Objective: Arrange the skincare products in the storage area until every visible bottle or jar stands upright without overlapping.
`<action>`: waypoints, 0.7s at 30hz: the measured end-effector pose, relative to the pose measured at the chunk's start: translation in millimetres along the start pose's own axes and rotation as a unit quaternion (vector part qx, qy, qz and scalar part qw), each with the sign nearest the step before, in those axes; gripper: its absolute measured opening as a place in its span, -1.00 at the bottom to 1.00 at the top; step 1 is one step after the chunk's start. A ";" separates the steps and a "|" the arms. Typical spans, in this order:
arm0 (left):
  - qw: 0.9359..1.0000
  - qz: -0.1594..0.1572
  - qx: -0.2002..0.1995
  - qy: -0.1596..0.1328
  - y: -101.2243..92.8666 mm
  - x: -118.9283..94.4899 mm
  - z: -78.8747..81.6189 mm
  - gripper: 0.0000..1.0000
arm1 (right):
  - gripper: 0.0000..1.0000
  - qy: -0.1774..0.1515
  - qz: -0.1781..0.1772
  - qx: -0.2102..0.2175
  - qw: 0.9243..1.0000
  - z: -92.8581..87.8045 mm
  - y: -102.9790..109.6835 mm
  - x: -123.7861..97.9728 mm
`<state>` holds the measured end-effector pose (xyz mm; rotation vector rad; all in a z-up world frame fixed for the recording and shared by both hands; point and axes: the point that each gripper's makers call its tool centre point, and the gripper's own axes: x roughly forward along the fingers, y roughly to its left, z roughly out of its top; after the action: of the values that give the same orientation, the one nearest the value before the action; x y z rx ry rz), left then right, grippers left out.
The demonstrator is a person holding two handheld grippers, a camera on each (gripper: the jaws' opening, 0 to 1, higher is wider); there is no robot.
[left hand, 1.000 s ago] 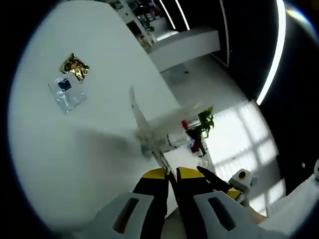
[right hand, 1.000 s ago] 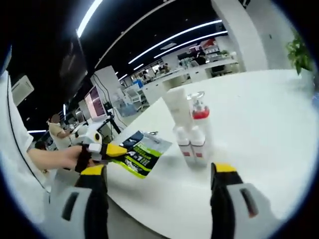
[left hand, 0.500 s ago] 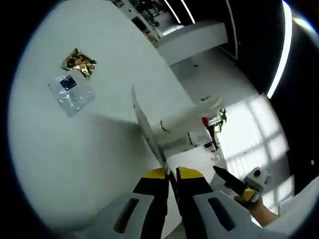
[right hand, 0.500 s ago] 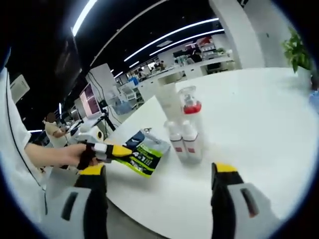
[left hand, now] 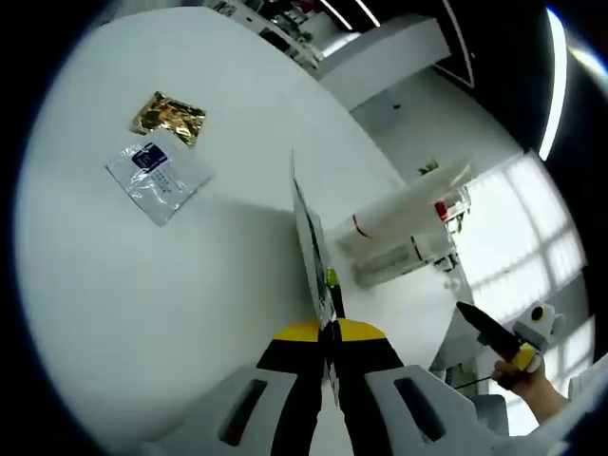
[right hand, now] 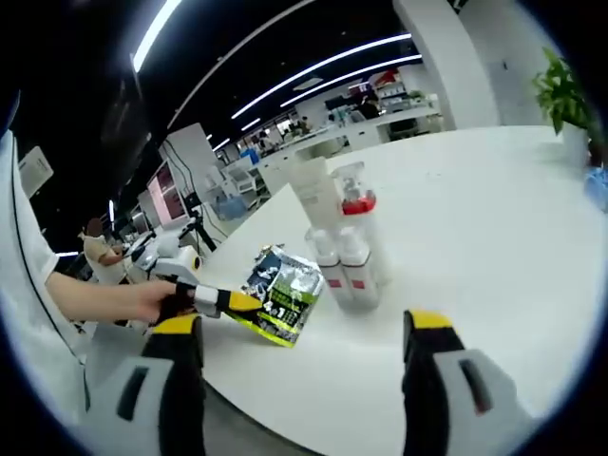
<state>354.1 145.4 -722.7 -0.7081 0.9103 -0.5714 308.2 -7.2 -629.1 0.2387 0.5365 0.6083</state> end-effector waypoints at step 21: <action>0.983 0.091 0.156 0.021 20.1 1.3 0.8 -0.79 | 0.73 -0.002 -0.002 0.001 1.000 1.2 -0.7 -1.9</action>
<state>358.4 157.6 -738.2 -0.3268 0.8891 -0.5517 307.9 -9.0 -627.5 0.2411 0.5333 0.6025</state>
